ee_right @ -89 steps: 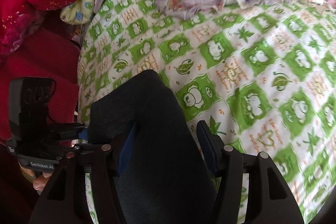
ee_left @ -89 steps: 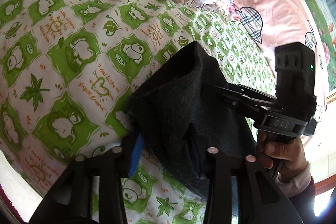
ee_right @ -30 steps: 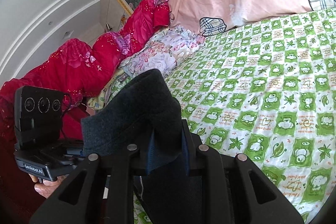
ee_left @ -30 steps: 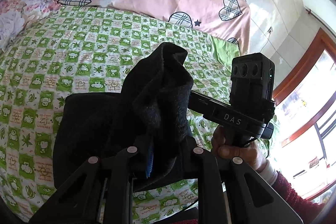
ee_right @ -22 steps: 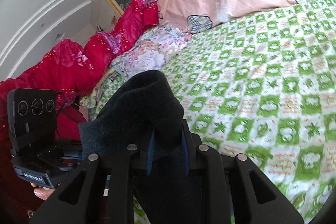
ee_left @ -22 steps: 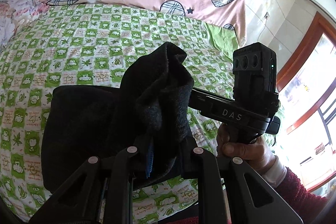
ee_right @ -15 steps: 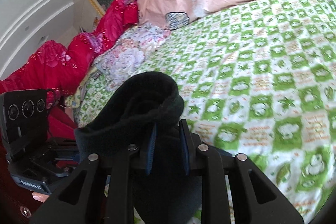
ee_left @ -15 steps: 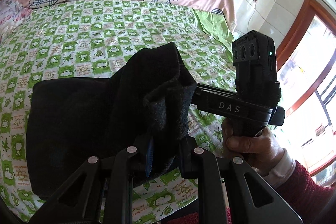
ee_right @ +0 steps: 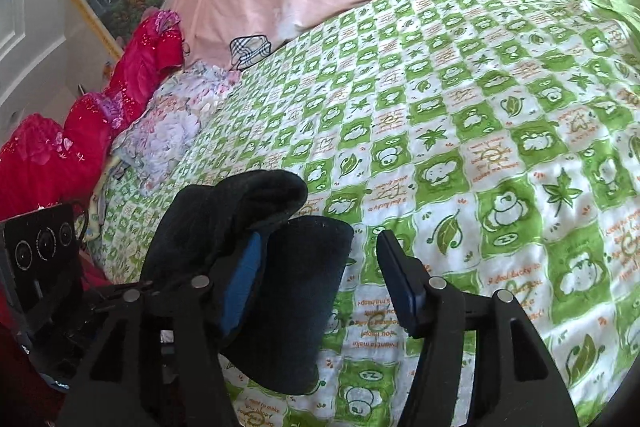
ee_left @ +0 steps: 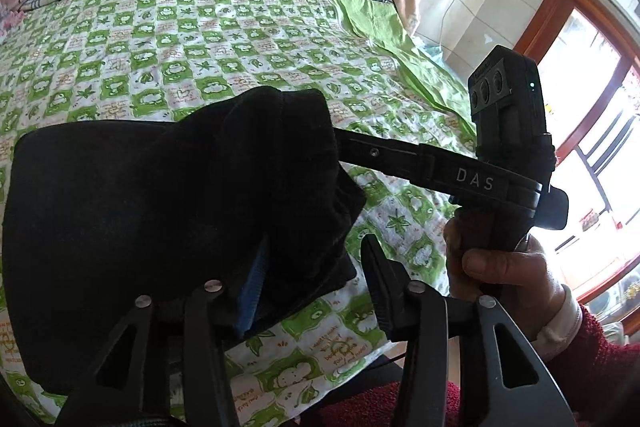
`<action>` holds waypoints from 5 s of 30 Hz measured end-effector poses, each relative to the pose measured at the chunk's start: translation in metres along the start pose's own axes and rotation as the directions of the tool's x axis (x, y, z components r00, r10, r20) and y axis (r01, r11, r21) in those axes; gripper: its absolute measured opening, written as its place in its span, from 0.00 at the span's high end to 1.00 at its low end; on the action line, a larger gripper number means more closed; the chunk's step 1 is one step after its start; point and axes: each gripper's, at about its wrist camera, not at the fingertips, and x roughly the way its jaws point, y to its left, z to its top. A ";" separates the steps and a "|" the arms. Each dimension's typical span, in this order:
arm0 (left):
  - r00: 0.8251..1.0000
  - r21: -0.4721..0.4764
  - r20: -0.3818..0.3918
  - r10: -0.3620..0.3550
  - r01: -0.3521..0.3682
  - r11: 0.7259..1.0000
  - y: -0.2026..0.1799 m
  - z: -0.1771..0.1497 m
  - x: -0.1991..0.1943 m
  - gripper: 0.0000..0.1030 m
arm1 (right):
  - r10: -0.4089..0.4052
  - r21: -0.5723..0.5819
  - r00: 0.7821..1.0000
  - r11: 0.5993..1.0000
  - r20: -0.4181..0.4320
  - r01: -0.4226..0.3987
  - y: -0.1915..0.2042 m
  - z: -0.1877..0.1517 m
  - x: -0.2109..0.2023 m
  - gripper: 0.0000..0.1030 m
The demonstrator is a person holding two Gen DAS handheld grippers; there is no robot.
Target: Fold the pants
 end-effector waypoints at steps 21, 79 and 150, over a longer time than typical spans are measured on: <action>0.968 -0.244 0.193 0.160 -0.110 0.963 0.080 0.005 -0.110 0.33 | -0.156 -0.113 0.985 0.980 0.077 0.164 0.078 0.018 0.000 0.17; 0.991 -0.459 0.006 0.135 -0.117 0.881 0.174 -0.019 -0.053 0.21 | 0.002 0.127 0.994 0.992 -0.112 0.012 0.010 -0.036 0.039 0.23; 0.904 -0.533 0.132 0.406 -0.281 0.798 0.274 0.013 -0.121 0.43 | 0.121 -0.094 0.967 0.985 -0.222 -0.145 0.098 0.064 0.201 0.39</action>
